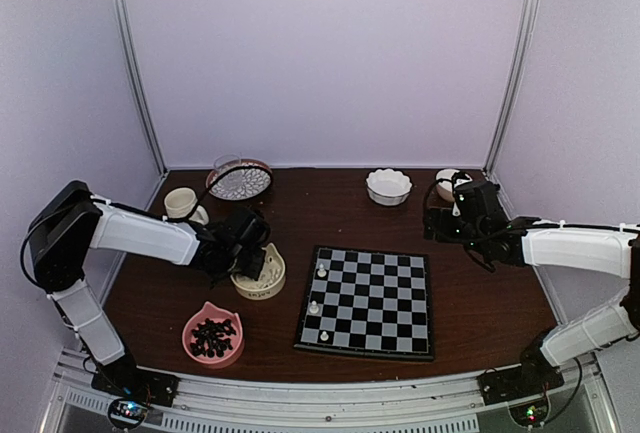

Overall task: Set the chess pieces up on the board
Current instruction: Pick up the rook from the storage box, then place the rook at h1, then pick up the pawn from the storage box.

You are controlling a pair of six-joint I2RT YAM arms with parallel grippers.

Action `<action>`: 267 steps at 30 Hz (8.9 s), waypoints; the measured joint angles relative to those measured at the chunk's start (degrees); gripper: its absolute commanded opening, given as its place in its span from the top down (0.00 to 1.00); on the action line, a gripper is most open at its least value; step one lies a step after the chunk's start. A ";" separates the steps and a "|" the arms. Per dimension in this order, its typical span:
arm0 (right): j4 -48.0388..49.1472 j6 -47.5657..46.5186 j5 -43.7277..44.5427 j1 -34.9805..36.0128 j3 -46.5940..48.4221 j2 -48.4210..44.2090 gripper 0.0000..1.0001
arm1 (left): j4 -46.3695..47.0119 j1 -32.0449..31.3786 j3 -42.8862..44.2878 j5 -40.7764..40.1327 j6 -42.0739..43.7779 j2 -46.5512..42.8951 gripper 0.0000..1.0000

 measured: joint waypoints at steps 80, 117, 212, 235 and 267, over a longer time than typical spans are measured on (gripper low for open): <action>-0.09 -0.42 -0.17 0.00 0.02 0.52 0.04 | 8.52 -14.49 -9.27 41.59 23.19 -20.15 0.91; -1.31 -0.57 0.48 0.02 0.02 0.52 0.04 | 4.00 -18.32 -5.09 40.02 32.41 -7.65 0.91; -1.70 -0.66 0.46 0.02 0.02 0.50 0.04 | 2.43 -3.67 -0.15 15.32 11.65 -2.99 0.87; -1.73 -0.68 0.48 0.02 0.02 0.50 0.04 | -1.70 -3.65 5.44 14.82 11.67 2.75 0.85; -1.70 -0.68 0.46 0.02 0.02 0.50 0.04 | -1.03 -3.67 -0.63 15.37 12.33 -8.72 0.98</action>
